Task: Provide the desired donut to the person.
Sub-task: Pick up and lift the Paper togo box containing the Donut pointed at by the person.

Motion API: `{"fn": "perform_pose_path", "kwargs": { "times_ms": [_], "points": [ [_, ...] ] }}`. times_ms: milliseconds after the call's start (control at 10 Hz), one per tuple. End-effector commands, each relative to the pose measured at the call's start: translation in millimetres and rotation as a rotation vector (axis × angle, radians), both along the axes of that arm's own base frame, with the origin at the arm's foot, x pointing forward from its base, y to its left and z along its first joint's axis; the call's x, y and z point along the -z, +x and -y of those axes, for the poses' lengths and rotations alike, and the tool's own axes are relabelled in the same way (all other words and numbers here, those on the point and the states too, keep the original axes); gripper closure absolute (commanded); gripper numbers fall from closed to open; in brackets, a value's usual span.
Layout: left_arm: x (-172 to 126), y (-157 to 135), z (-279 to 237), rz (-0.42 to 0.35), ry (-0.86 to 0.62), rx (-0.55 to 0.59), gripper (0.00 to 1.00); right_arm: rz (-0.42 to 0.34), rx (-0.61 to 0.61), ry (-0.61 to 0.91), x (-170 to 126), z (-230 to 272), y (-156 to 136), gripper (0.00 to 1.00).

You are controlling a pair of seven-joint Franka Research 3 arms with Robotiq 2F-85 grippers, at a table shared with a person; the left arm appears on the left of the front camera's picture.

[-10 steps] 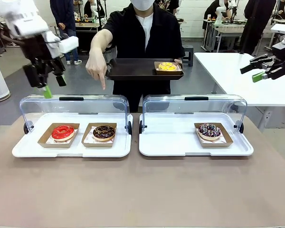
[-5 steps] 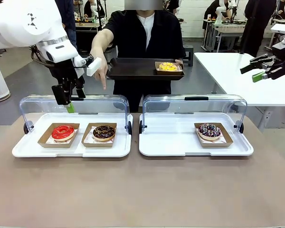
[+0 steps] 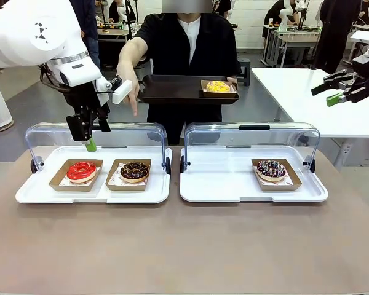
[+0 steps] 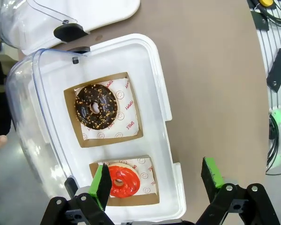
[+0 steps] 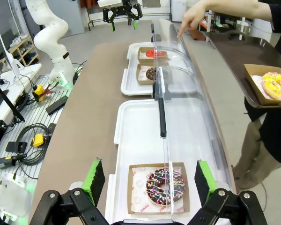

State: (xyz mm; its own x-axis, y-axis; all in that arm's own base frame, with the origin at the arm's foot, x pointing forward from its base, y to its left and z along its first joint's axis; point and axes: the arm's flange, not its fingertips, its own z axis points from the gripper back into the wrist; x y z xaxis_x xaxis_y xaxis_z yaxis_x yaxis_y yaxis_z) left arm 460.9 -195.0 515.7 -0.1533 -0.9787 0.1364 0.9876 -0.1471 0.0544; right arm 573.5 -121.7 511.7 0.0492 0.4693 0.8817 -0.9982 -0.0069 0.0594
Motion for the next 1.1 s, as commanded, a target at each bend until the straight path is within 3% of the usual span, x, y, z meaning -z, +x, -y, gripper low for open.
{"fn": "perform_pose_path", "kwargs": {
  "times_ms": [0,600,800,1000],
  "points": [
    [-2.6,3.4,1.4,0.008,0.0,0.002,0.0,0.001,0.004,0.0,0.5,-0.7,0.3,0.0],
    [-0.3,1.0,0.3,0.001,-0.001,0.0,0.0,0.001,0.004,0.0,0.5,-0.7,0.3,0.0],
    [-2.7,-23.3,33.3,0.053,0.099,0.071,0.0,0.001,0.004,0.0,0.5,-0.7,0.3,0.0],
    [4.5,-38.7,65.5,0.013,0.154,0.128,0.0,0.001,0.004,0.0,0.5,-0.7,0.3,0.0]
  ]
}}
